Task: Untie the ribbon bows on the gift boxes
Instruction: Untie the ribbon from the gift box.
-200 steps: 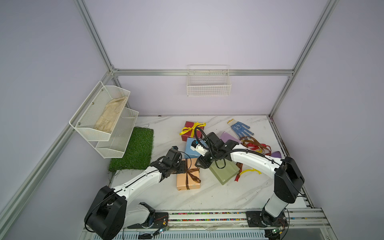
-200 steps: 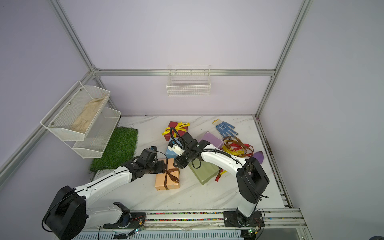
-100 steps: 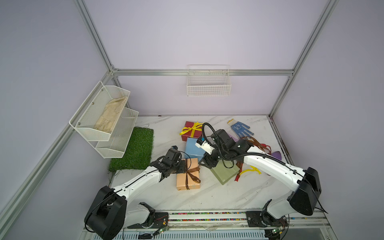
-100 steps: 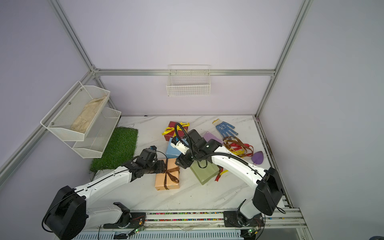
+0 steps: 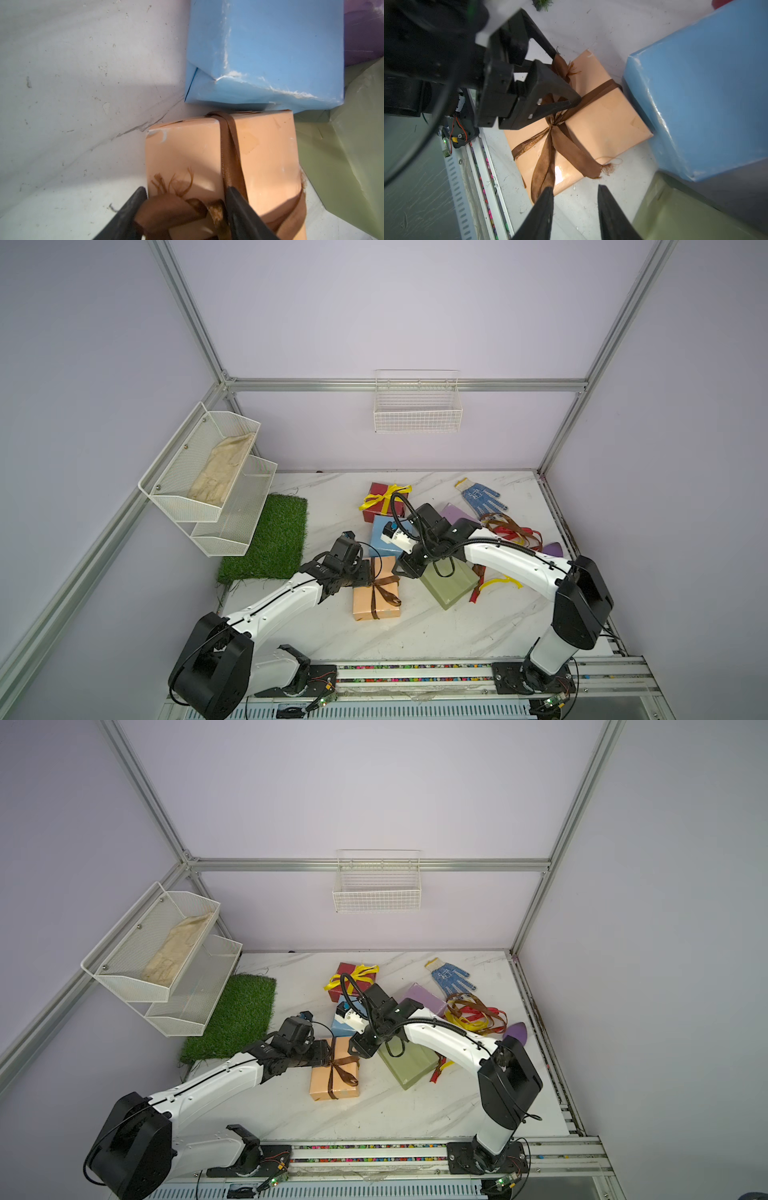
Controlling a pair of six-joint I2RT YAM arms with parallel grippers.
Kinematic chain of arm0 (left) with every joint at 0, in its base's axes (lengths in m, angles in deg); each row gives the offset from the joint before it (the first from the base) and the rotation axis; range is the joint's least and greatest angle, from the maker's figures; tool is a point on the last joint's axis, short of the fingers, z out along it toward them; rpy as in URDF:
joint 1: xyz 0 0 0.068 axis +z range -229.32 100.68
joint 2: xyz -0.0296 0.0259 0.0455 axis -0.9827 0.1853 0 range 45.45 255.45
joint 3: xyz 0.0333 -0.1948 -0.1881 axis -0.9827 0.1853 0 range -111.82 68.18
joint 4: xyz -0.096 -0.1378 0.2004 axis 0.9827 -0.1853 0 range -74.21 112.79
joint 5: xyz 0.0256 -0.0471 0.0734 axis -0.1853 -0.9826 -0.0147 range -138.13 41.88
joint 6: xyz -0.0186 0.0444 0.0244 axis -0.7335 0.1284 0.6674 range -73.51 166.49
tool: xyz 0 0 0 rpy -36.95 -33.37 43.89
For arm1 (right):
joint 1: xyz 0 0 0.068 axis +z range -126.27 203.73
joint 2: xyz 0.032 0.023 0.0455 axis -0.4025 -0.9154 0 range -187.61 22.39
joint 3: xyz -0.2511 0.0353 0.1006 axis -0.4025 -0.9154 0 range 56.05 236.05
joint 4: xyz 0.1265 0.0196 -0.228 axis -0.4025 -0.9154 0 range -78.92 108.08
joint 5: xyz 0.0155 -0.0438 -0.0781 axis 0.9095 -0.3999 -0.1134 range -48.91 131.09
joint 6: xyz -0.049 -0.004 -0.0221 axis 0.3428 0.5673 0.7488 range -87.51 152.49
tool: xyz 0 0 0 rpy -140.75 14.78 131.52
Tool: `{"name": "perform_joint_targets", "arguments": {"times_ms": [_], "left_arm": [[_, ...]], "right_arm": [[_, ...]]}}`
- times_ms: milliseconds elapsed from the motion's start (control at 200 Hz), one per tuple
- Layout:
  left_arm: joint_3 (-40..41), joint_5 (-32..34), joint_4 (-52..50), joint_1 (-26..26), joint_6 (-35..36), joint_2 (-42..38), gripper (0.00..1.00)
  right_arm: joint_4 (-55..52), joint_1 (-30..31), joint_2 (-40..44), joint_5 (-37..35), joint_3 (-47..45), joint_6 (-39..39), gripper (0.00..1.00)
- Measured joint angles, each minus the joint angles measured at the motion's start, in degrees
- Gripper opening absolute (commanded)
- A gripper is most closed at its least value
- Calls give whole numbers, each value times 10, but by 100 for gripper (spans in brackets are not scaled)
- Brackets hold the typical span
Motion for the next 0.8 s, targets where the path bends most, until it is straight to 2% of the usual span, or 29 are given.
{"name": "perform_joint_targets", "arguments": {"times_ms": [415, 800], "left_arm": [[7, 0, 29, 1, 4, -9, 62], [24, 1, 52, 3, 4, -8, 61]], "right_arm": [[100, 1, -15, 10, -43, 3, 50], [138, 16, -19, 9, -95, 16, 51]]}}
